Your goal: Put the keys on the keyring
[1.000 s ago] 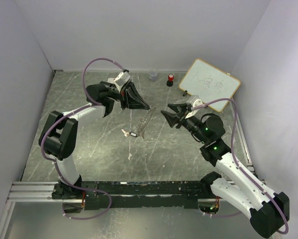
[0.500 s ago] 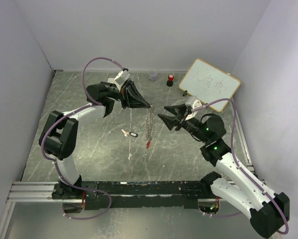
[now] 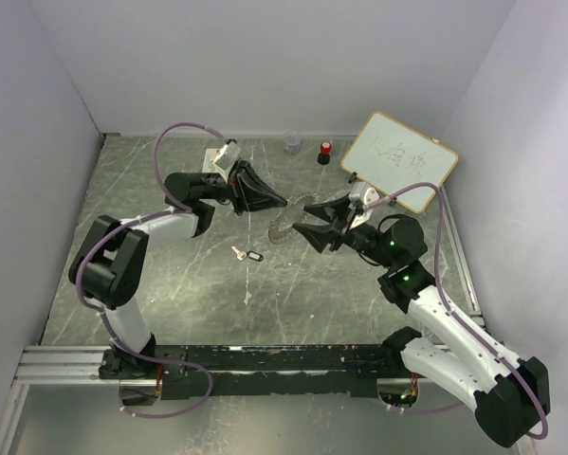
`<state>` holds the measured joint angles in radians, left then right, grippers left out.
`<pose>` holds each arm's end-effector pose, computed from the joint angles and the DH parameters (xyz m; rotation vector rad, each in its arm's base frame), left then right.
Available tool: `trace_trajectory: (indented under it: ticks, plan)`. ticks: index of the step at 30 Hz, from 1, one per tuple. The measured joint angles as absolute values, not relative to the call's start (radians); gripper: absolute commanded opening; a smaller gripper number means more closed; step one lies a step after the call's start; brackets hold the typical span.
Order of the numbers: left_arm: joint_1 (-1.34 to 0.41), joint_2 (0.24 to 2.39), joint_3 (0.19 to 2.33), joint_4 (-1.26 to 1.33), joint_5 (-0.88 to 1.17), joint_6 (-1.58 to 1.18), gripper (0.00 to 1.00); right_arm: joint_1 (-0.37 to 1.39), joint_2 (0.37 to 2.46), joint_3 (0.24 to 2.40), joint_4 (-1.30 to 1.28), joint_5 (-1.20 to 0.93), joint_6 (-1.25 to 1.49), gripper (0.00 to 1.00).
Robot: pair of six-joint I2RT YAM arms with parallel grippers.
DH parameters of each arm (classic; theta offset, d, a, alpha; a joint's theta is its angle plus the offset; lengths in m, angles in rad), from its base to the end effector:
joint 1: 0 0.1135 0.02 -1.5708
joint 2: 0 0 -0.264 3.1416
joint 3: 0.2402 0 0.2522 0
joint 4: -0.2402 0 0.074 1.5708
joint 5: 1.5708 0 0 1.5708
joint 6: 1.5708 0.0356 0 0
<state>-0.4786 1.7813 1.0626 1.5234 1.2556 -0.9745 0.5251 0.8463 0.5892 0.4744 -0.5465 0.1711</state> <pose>0.3022 -0.1949 0.3168 1.1402 1.0724 -1.6648 0.1630 0.1158 0.3294 -0.7123 1.2654 0.9434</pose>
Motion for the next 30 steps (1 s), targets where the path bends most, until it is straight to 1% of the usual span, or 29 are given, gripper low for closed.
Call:
trace_trajectory:
  ticks: [2,6,8,12,21,30]
  plan:
    - [-0.479,1.744,1.015,1.484,1.201,-0.899,0.07,0.525,0.851,0.589,0.472,-0.529,0.18,0.52]
    - [-0.484,1.6,0.942,1.28,1.048,-0.707,0.07,0.525,0.854,0.589,0.458,-0.465,0.197,0.54]
    - [-0.497,1.526,0.933,1.184,0.965,-0.621,0.07,0.525,0.858,0.589,0.447,-0.428,0.209,0.56]
    - [-0.528,1.452,0.933,1.058,0.843,-0.506,0.07,0.525,0.881,0.599,0.434,-0.366,0.229,0.57]
    - [-0.579,1.442,0.925,0.809,0.637,-0.362,0.07,0.526,0.904,0.609,0.435,-0.347,0.258,0.58]
    - [-0.626,1.439,0.925,0.725,0.51,-0.313,0.07,0.526,0.954,0.633,0.435,-0.347,0.276,0.59]
